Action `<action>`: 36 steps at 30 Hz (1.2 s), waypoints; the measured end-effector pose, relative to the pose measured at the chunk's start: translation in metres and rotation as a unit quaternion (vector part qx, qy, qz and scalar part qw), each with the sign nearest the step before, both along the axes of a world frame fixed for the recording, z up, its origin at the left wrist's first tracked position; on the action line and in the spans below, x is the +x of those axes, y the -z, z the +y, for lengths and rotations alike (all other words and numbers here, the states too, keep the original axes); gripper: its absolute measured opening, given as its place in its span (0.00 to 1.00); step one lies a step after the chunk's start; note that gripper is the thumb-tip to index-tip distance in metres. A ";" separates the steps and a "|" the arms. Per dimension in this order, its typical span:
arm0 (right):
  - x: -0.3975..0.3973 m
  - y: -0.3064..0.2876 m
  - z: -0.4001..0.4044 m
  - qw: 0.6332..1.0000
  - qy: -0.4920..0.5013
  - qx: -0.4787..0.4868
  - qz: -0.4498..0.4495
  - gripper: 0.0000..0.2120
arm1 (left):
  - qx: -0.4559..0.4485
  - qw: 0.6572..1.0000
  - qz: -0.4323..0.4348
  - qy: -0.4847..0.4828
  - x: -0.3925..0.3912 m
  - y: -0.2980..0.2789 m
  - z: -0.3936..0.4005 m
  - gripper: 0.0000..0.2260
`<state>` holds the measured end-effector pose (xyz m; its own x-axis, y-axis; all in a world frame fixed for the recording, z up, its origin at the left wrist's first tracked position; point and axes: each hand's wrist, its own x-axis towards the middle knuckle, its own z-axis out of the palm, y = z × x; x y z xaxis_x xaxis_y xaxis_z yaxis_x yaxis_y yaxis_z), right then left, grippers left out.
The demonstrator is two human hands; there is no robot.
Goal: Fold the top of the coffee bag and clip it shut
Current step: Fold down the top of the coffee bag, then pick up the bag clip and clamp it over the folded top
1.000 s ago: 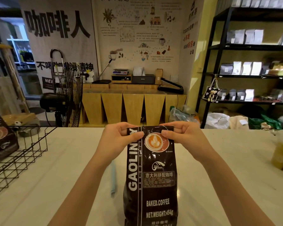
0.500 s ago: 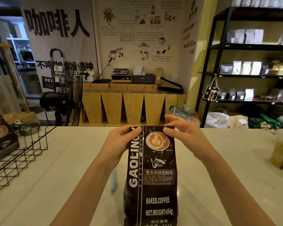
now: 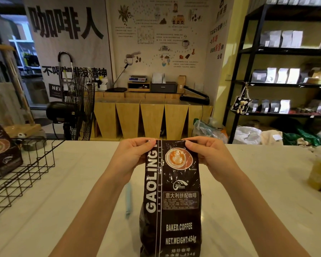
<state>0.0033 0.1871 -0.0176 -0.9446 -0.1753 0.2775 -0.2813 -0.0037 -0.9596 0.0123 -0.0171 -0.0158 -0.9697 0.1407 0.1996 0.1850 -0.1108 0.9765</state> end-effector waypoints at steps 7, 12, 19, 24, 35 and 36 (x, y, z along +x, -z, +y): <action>-0.001 0.003 -0.003 0.999 0.023 -0.027 -0.013 0.03 | -0.013 0.999 0.035 0.003 -0.002 0.003 -0.001 0.08; -0.002 0.007 -0.005 0.999 0.031 -0.041 -0.010 0.04 | -0.119 0.991 0.048 0.043 -0.007 0.001 -0.018 0.11; -0.004 0.010 -0.011 0.997 0.051 -0.055 -0.013 0.03 | -0.532 0.844 0.051 -0.042 -0.033 0.045 -0.059 0.13; -0.003 0.011 -0.010 0.998 0.047 -0.044 -0.010 0.04 | -0.584 0.810 -0.002 -0.060 -0.043 0.088 -0.072 0.20; -0.005 0.013 -0.009 0.998 0.046 -0.033 -0.012 0.04 | -0.581 0.807 0.019 -0.109 -0.052 0.101 -0.078 0.06; -0.005 0.014 -0.009 0.998 0.046 -0.032 -0.012 0.04 | -0.583 0.805 0.015 -0.109 -0.053 0.100 -0.080 0.06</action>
<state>-0.0020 0.1783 -0.0314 -0.9625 -0.0704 0.2618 -0.2595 -0.0400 -0.9649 -0.0402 -0.0967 -0.1162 -0.9940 0.0753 0.0789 0.1002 0.9158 0.3888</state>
